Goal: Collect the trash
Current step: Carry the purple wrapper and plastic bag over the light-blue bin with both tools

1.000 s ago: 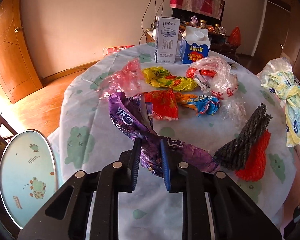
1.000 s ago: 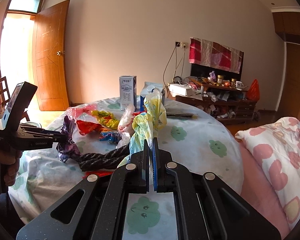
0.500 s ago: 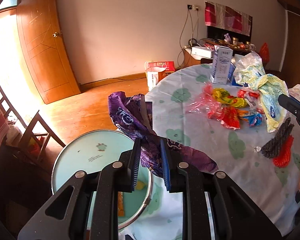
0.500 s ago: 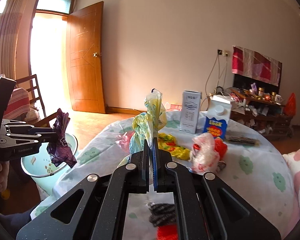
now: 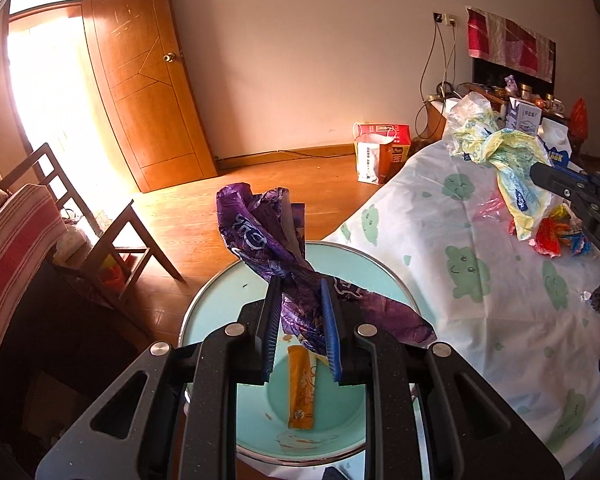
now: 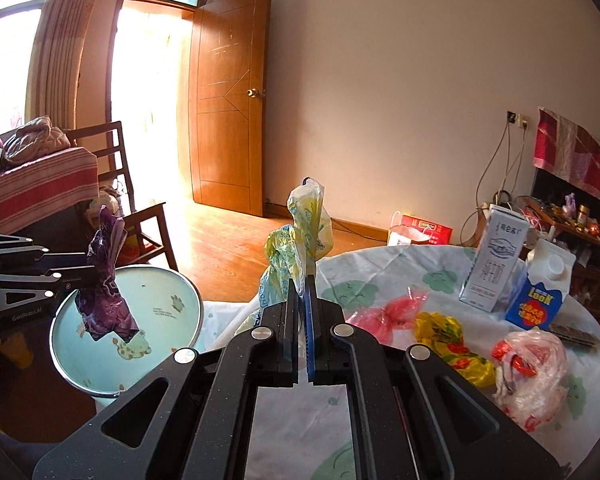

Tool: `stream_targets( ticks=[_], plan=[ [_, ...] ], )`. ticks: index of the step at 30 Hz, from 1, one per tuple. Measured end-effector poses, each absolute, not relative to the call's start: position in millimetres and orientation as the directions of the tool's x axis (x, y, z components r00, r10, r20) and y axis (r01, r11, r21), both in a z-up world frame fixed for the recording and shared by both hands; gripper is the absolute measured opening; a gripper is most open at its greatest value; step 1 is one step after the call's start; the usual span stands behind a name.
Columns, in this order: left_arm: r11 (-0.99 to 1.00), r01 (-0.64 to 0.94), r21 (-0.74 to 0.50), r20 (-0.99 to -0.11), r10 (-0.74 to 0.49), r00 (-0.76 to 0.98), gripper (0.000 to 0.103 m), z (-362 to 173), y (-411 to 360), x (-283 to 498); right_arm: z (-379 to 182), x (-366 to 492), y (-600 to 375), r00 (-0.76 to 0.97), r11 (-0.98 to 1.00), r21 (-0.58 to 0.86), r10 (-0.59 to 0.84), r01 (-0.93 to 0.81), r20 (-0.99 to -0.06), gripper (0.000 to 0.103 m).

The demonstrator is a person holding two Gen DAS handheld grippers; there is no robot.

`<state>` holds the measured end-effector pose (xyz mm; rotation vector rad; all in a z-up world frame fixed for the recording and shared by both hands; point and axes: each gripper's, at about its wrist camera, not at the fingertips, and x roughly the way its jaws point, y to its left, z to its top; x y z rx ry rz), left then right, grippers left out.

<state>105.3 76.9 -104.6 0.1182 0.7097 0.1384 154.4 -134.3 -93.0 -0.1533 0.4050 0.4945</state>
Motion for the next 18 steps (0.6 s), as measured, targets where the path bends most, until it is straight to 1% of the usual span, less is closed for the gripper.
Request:
stream_targets(
  ticks=[7, 18],
  plan=[
    [0.976, -0.153, 0.158, -0.637, 0.219, 0.739, 0.02, -103.1, 101.3, 99.1, -100.2, 165.2, -99.2, 0.75, 0.81, -0.07, 0.502, -0.582, -0.43, 0.003],
    [0.966, -0.201, 0.165, -0.644, 0.26, 0.72, 0.02, -106.1, 123.2, 91.0, -107.0, 167.3, -69.9, 0.683, 0.734, -0.084, 0.575, -0.674, -0.451, 0.003]
  ],
)
